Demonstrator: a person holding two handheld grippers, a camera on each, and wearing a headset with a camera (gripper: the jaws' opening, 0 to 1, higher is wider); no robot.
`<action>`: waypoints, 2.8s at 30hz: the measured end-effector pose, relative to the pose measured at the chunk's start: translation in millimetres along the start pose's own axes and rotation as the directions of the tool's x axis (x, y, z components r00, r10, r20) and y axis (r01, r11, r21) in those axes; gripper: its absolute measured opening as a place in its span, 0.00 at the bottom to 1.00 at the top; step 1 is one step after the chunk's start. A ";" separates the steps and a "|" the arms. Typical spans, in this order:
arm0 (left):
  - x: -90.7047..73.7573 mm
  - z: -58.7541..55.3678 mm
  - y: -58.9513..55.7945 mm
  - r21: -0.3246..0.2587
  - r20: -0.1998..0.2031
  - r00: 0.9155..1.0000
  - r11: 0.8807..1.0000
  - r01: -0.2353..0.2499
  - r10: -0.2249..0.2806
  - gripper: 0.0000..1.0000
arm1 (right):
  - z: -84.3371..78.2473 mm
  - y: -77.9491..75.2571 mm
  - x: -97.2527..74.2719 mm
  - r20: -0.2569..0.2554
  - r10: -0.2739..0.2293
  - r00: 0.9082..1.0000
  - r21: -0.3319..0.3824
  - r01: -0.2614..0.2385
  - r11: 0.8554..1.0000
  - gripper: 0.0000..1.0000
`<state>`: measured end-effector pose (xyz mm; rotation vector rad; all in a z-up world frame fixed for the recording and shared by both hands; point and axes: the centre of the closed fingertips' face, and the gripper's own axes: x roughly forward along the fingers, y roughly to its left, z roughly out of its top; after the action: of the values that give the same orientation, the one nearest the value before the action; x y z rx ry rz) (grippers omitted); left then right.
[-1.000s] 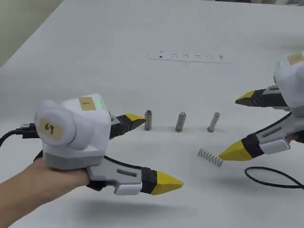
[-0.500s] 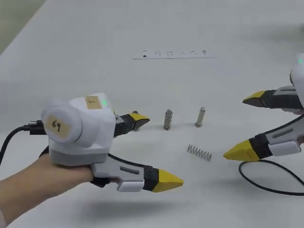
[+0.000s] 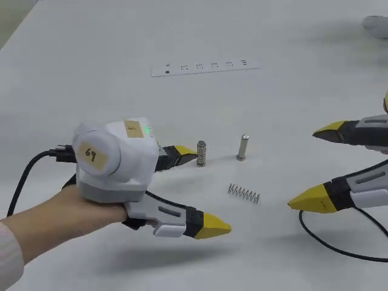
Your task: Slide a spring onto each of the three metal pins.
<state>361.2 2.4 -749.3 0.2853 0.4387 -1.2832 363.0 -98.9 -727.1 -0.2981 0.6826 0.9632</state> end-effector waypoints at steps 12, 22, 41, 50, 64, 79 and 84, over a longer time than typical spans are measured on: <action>21.1 -4.5 2.5 0.019 -0.016 0.999 0.999 0.032 -0.032 0.63 | -8.6 0.3 -9.4 0.008 -0.008 1.000 0.025 0.008 1.000 0.86; 36.3 -7.1 2.0 0.027 -0.020 0.999 0.998 0.050 -0.050 0.44 | -12.7 4.3 -13.2 0.012 -0.016 1.000 0.048 0.015 0.999 0.84; 56.8 -16.3 -0.7 0.028 -0.053 0.994 0.995 0.093 -0.091 0.32 | -28.9 10.1 -19.9 0.002 -0.025 1.000 0.094 0.025 0.995 0.81; 58.4 -19.5 -2.4 0.030 -0.068 0.992 0.994 0.106 -0.104 0.27 | -32.4 12.6 -20.2 0.004 -0.027 1.000 0.111 0.027 0.993 0.81; 56.1 -23.1 1.8 0.049 -0.094 0.991 0.994 0.096 -0.091 0.16 | -32.3 12.2 -20.3 0.009 -0.026 1.000 0.110 0.025 0.994 0.80; 52.4 -26.0 2.7 0.074 -0.110 0.990 0.992 0.098 -0.090 0.08 | -31.8 15.9 -17.2 0.006 -0.015 1.000 0.112 0.014 0.994 0.78; 52.5 -26.3 3.2 0.077 -0.110 0.990 0.992 0.098 -0.089 0.07 | -32.0 15.9 -16.9 0.004 -0.014 1.000 0.112 0.013 0.994 0.78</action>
<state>371.6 -30.1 -797.1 0.4081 0.4957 -1.3838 330.5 -117.8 -739.3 -0.2010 0.7266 0.9086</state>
